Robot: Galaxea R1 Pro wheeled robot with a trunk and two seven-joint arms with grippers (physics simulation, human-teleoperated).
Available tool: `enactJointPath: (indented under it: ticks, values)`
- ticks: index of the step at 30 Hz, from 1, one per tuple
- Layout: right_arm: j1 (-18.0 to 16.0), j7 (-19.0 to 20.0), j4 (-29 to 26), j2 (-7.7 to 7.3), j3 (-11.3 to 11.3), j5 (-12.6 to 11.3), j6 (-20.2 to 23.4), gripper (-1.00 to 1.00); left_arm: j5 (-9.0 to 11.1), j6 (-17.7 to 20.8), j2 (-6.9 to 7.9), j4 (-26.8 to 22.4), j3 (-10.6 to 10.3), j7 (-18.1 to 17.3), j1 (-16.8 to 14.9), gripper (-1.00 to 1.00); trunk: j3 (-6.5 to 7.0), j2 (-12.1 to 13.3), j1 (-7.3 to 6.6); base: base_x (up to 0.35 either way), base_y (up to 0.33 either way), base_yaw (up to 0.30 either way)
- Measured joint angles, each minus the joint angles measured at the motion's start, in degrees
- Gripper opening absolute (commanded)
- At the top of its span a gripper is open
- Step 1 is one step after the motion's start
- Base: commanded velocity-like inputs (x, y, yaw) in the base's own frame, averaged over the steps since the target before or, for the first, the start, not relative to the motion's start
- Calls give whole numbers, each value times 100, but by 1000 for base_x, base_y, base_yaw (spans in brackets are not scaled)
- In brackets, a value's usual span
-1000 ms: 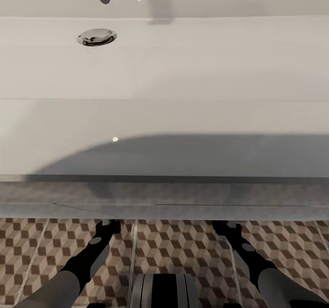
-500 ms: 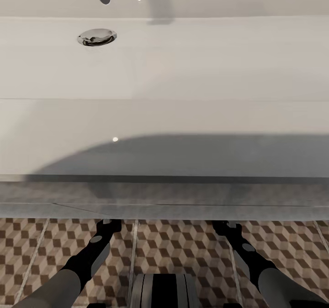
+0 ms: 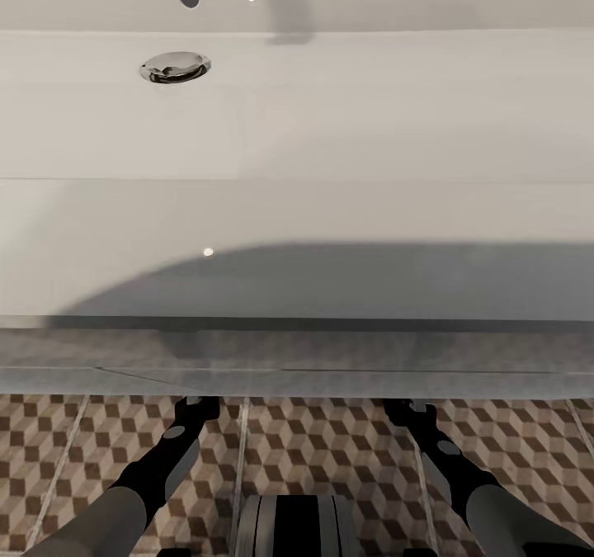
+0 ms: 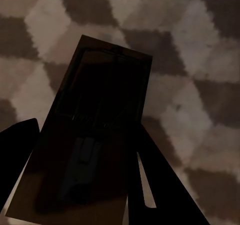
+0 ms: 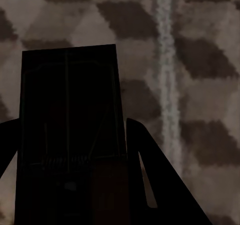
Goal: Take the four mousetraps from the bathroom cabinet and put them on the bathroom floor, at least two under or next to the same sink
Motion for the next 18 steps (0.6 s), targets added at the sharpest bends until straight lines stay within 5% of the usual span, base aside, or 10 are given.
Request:
enactJointPath:
  ticks: [18]
  values:
    - [0,2,-3,0,9,18,0,-100,-15,-23,48,99,6,-8,-3,-100,0,0,0,0,0,0]
